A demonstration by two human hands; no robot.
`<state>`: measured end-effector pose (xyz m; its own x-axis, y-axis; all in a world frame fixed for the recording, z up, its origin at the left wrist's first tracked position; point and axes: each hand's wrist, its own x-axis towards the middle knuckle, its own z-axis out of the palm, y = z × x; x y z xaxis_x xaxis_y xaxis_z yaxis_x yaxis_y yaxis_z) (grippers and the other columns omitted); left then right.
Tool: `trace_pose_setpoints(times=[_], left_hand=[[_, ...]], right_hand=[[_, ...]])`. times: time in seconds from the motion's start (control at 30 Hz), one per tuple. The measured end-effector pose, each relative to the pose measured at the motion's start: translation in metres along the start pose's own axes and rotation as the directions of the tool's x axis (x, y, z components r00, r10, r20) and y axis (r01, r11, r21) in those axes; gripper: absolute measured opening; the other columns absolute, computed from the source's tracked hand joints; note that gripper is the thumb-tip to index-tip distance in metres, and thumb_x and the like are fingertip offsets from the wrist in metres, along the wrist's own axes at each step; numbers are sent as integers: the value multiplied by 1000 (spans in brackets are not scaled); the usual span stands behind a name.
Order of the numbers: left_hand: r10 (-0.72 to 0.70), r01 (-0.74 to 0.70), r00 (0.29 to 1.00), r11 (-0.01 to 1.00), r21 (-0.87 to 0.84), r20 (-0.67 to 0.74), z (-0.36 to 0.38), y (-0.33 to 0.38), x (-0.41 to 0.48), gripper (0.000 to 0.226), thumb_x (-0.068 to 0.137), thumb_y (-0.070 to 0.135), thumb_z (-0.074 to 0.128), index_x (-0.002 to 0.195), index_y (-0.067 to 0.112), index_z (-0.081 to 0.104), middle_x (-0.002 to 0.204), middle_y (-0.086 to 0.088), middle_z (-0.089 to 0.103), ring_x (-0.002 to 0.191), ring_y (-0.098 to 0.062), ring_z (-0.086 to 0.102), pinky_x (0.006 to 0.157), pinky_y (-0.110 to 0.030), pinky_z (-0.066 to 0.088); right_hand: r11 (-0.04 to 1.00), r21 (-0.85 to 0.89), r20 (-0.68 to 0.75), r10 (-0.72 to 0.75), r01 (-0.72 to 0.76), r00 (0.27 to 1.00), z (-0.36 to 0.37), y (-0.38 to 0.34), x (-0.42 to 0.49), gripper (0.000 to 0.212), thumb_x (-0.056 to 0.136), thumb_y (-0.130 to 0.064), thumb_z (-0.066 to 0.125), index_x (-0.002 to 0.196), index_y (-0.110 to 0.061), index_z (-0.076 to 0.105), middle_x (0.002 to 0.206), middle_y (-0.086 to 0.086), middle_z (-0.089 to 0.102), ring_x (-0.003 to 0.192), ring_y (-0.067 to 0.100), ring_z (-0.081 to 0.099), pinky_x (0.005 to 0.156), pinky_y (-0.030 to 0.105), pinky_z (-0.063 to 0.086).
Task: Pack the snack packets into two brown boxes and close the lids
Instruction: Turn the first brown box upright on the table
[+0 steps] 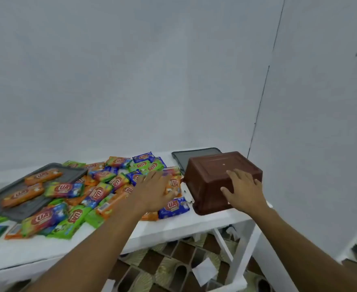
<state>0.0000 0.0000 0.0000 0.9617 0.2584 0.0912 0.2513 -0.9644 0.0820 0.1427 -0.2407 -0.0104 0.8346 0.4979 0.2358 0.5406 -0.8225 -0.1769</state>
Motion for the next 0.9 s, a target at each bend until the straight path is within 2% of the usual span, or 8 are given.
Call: trace_pose_setpoints(times=[0.13, 0.27, 0.37, 0.47, 0.6, 0.73, 0.83, 0.9], left_hand=[[68, -68, 997, 998, -12, 47, 23, 19, 25, 64, 95, 58, 37, 149, 26, 25, 157, -3, 25, 145, -26, 20, 116, -50, 21], [48, -43, 993, 998, -45, 112, 48, 35, 63, 73, 93, 65, 32, 153, 25, 19, 161, -2, 18, 147, -25, 15, 118, -50, 17], [32, -13, 993, 986, -164, 116, 62, 46, 83, 77, 93, 69, 27, 154, 23, 18, 161, -2, 20, 146, -24, 21, 118, -44, 23], [14, 19, 996, 940, -341, 93, 77, 56, 91, 85, 86, 79, 24, 150, 23, 27, 152, -2, 38, 135, -22, 41, 109, -41, 37], [-67, 41, 998, 725, -688, -11, 76, 71, 91, 82, 79, 85, 29, 132, 27, 51, 128, 4, 59, 113, -14, 57, 93, -32, 47], [-194, -67, 962, 516, -854, -193, 41, 77, 92, 60, 83, 73, 35, 118, 31, 60, 113, 7, 67, 102, -10, 62, 90, -30, 49], [-294, -175, 924, 240, -955, -244, 12, 79, 94, 42, 91, 60, 36, 110, 36, 65, 110, 9, 70, 105, -8, 64, 87, -26, 51], [-274, -217, 919, 255, -942, -285, 0, 80, 97, 42, 95, 57, 36, 121, 34, 59, 114, 16, 66, 107, -1, 61, 82, -20, 50]], right_hand=[[996, 3, 20, 86, -86, 996, 7, 33, 6, 66, 92, -50, 50, 148, -26, 26, 156, 1, 26, 143, 25, 25, 114, 55, 23], [984, 63, 5, 169, -169, 986, 17, 67, 25, 71, 91, -54, 48, 149, -28, 17, 155, 7, 25, 139, 31, 30, 111, 56, 29], [955, 163, -13, 254, -248, 967, 29, 86, 41, 79, 90, -63, 42, 151, -30, 3, 152, 11, 31, 135, 37, 36, 105, 57, 33], [887, 344, 35, 315, -307, 949, 41, 100, 51, 86, 85, -75, 36, 150, -33, -1, 146, 11, 45, 129, 38, 46, 105, 59, 36], [796, 537, -72, 374, -280, 925, 33, 115, 58, 85, 78, -83, 29, 146, -32, 19, 127, 10, 62, 114, 33, 60, 102, 57, 42], [708, 692, -218, 393, -143, 893, -5, 132, 76, 49, 94, -61, 36, 134, -33, 42, 110, 6, 69, 107, 29, 60, 97, 46, 43], [497, 868, -172, 301, -1, 938, -35, 145, 99, 45, 98, -58, 32, 135, -36, 46, 110, -1, 69, 112, 15, 58, 94, 32, 40], [323, 946, -117, 255, 29, 960, -44, 149, 114, 48, 95, -61, 35, 137, -39, 46, 127, -5, 60, 120, 10, 53, 101, 32, 38]])
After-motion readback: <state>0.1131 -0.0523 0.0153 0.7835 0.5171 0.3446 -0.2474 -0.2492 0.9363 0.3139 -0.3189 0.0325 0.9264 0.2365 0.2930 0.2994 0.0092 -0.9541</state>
